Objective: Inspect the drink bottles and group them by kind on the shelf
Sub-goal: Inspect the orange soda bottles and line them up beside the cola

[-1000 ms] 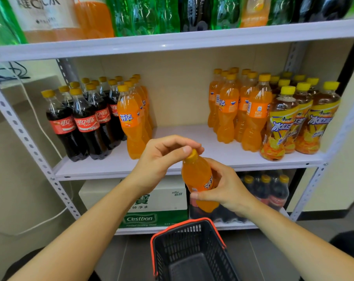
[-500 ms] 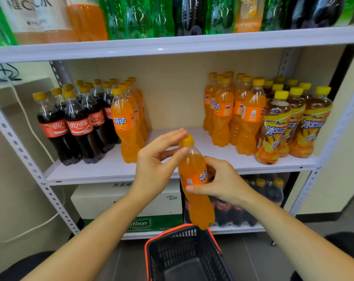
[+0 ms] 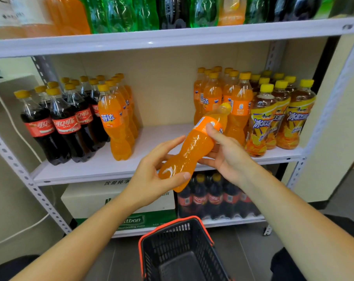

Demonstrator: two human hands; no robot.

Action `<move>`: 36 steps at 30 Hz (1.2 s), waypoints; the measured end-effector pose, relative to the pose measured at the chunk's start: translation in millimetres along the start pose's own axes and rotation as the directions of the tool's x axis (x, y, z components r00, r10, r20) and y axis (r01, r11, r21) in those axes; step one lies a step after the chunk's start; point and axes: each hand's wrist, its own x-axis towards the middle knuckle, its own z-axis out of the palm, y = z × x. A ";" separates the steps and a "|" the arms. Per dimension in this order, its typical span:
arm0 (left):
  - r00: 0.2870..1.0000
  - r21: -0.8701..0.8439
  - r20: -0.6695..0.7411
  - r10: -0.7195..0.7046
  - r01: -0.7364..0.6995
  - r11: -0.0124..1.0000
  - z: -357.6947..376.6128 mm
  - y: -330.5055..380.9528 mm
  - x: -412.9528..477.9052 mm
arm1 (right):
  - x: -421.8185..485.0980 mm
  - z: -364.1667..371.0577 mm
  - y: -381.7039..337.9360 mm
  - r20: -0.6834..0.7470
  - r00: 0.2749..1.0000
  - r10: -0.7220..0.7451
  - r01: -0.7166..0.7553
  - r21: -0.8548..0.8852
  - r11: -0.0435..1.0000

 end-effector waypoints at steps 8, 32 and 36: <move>0.995 -0.138 -0.089 0.042 -0.054 0.989 -10.7 6.2 -2.7 | 5.1 2.6 3.2 -0.022 0.994 0.109 -0.100 0.244 0.965; 0.976 -0.102 -0.020 -0.219 0.215 0.971 -48.5 -24.7 -0.9 | 13.9 20.1 20.8 -0.006 0.999 -0.032 0.033 0.092 0.995; 0.977 0.093 -0.008 -0.213 0.213 0.973 -48.7 -39.7 -1.7 | 18.0 30.4 19.2 -0.029 0.993 -0.115 0.113 -0.064 0.992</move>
